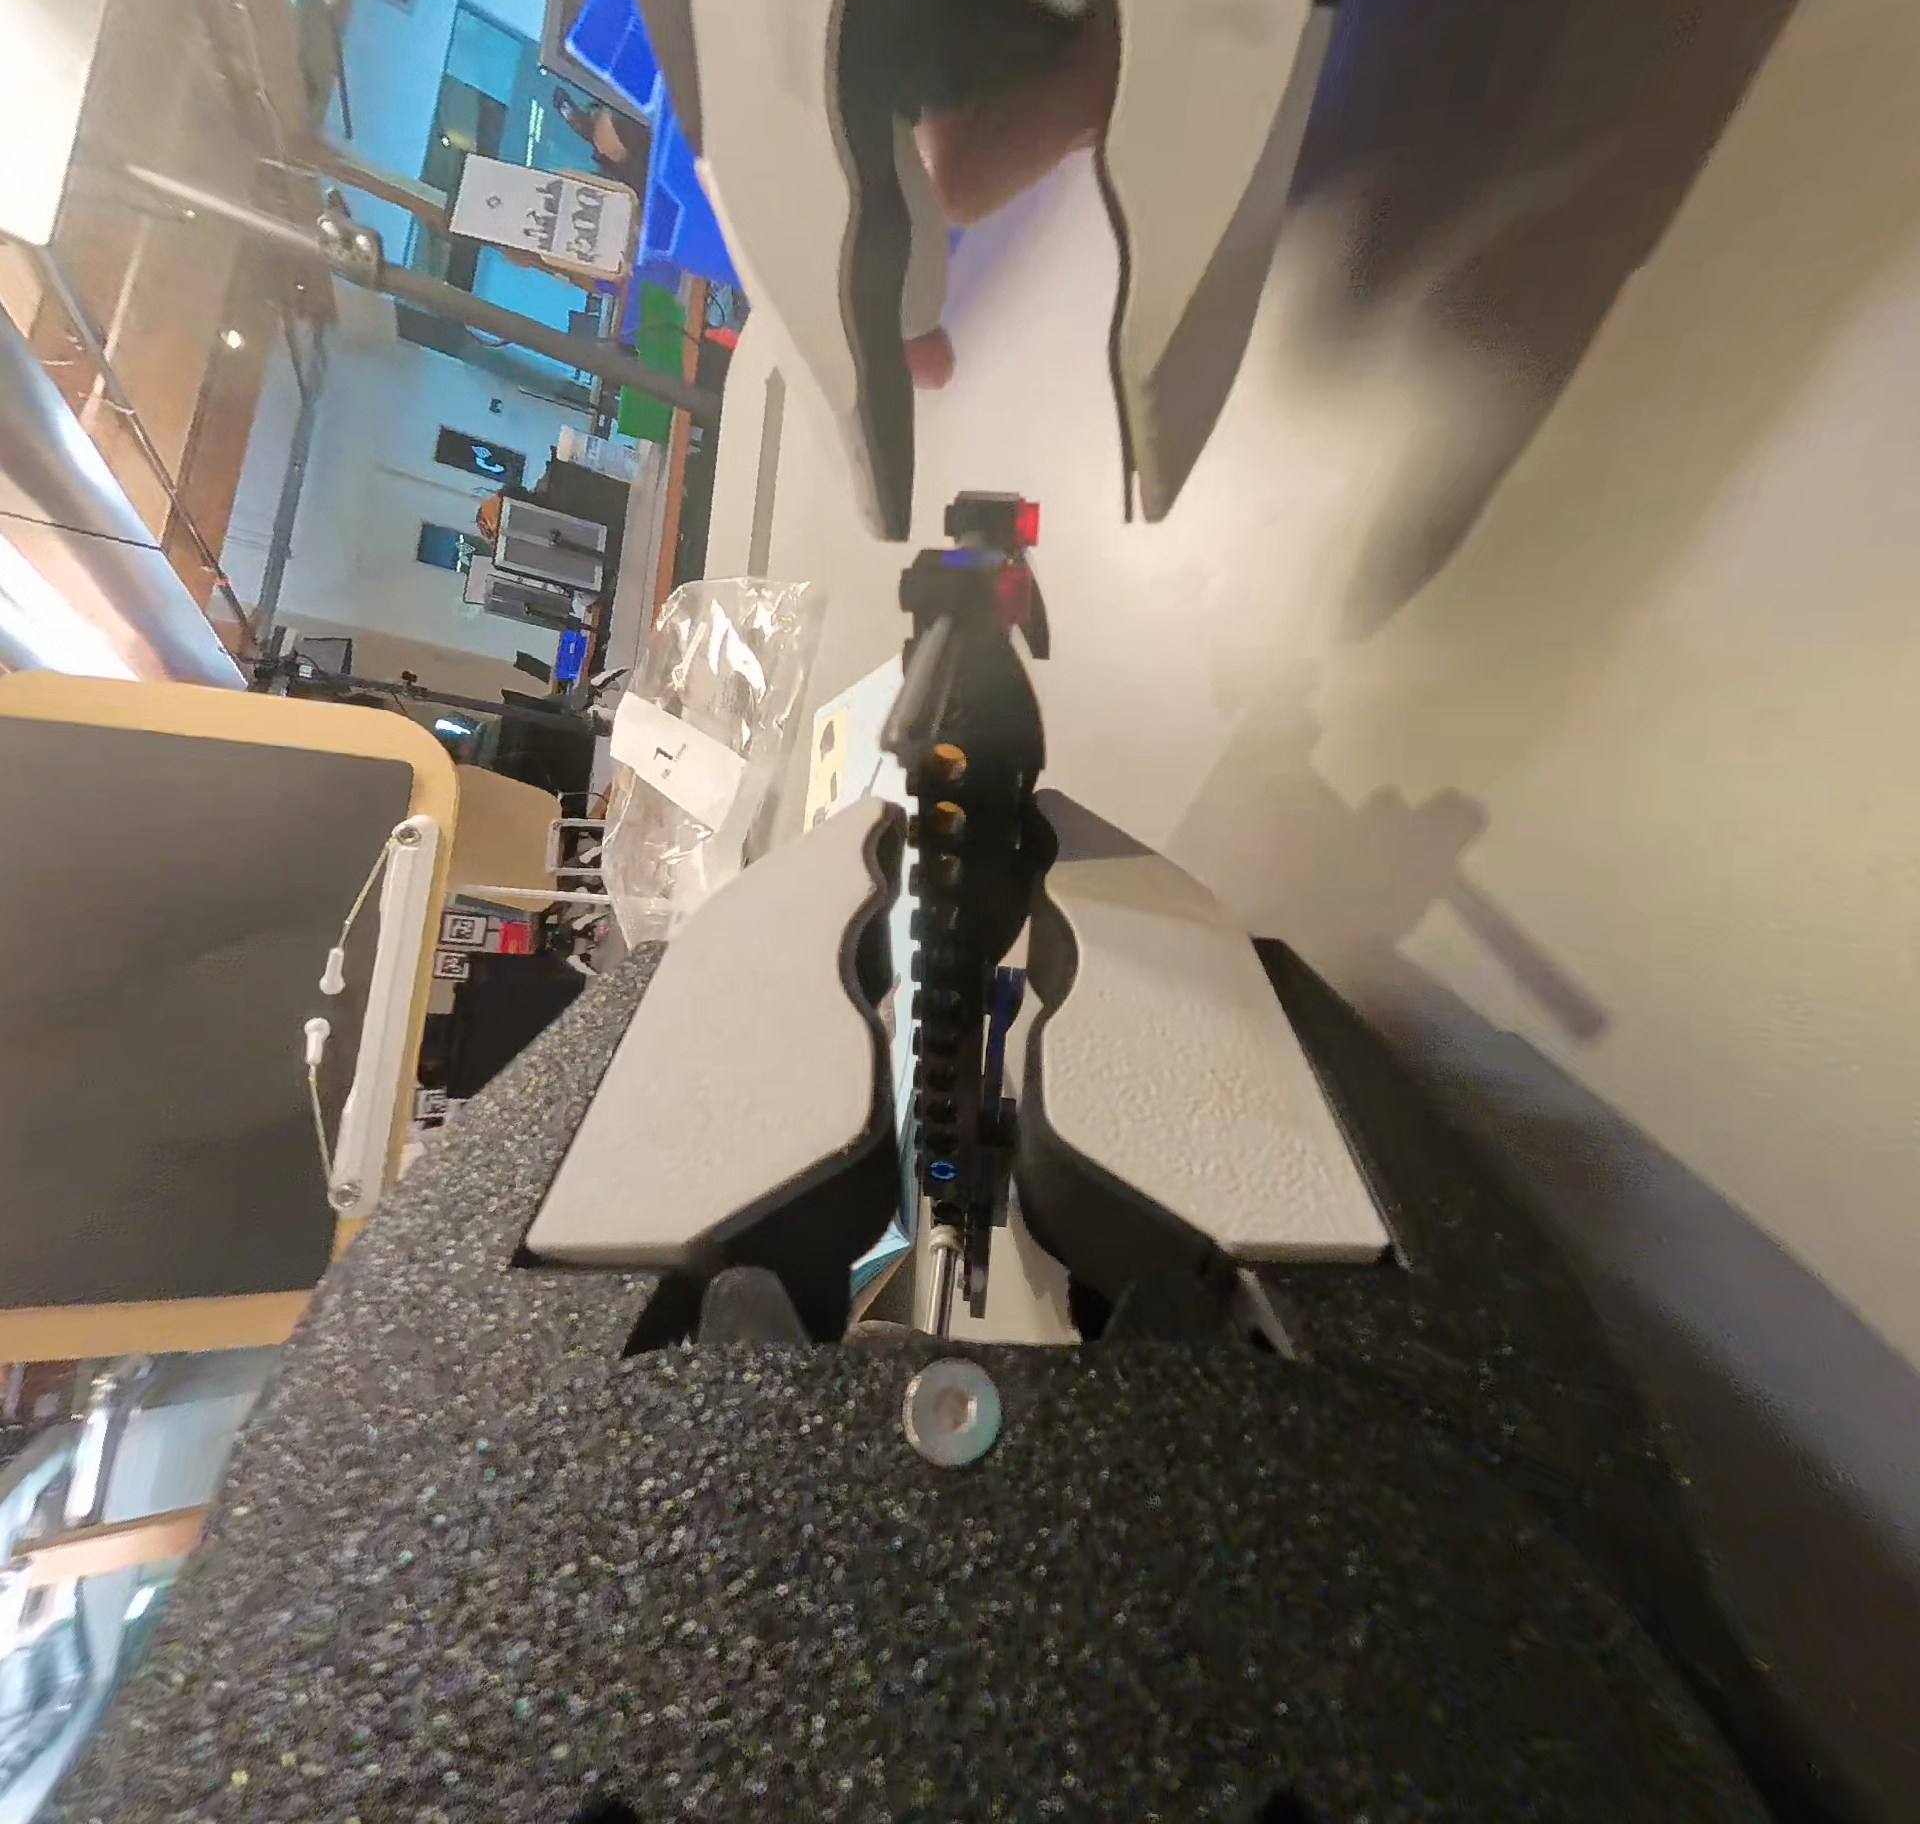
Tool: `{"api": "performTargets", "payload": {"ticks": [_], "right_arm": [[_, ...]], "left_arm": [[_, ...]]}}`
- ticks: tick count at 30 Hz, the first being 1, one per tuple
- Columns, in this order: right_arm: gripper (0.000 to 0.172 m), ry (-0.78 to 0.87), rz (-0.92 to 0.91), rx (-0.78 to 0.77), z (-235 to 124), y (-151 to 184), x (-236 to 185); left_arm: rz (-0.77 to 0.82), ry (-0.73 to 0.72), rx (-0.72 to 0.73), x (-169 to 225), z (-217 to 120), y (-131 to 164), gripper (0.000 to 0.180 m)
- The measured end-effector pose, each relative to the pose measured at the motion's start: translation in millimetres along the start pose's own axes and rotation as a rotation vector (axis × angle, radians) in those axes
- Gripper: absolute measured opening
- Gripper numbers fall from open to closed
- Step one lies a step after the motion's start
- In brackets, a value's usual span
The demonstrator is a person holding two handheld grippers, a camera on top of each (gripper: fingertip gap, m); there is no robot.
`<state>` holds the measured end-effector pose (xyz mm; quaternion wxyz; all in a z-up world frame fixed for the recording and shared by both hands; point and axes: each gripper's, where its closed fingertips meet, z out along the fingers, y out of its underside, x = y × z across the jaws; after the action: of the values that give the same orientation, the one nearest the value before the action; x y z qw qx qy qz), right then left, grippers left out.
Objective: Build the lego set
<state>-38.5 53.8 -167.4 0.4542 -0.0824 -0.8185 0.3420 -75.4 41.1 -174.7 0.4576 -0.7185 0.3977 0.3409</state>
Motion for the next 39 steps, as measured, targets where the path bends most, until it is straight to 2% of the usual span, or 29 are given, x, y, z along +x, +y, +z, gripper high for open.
{"api": "performTargets", "payload": {"ticks": [6, 9, 10, 13, 17, 23, 26, 32, 36, 39], "right_arm": [[0.029, 0.006, -0.063, -0.081, 8.3, 15.7, -8.4], [0.024, 0.007, -0.106, -0.102, 9.2, 20.4, -11.5], [0.024, 0.008, -0.114, -0.110, 9.1, 21.7, -11.2], [0.024, 0.000, -0.103, -0.120, 8.1, 23.9, -9.5], [0.028, -0.074, -0.044, -0.132, 7.7, 26.5, -16.1], [0.030, -0.119, 0.004, -0.194, 5.9, 38.5, -19.0], [0.034, -0.135, 0.048, -0.211, 2.7, 42.7, -17.7], [0.043, -0.120, 0.184, -0.212, -0.7, 43.2, -9.8], [0.040, -0.058, 0.250, -0.264, 0.0, 50.2, 0.3], [0.034, -0.039, 0.299, -0.332, -1.7, 62.9, 3.4]], "left_arm": [[0.138, 0.037, -0.074, 16.8, 5.0, -3.2, 0.037], [0.142, 0.086, -0.129, 25.7, 7.3, 1.0, 0.054], [0.130, 0.096, -0.129, 27.2, 6.8, 0.6, 0.052], [0.028, 0.186, -0.098, 33.1, 0.2, -2.9, 0.055], [-0.163, 0.307, -0.066, 36.9, -8.5, -3.0, 0.071], [-0.440, 0.397, 0.102, 27.0, -18.6, -11.4, 0.076], [-0.547, 0.354, 0.215, 11.3, -19.8, -18.3, 0.076], [-0.807, 0.130, 0.479, -37.5, -23.4, -33.6, 0.071], [-0.867, -0.055, 0.447, -61.9, -23.6, -19.1, 0.060], [-0.859, -0.128, 0.391, -67.7, -23.1, -5.3, 0.058]]}}
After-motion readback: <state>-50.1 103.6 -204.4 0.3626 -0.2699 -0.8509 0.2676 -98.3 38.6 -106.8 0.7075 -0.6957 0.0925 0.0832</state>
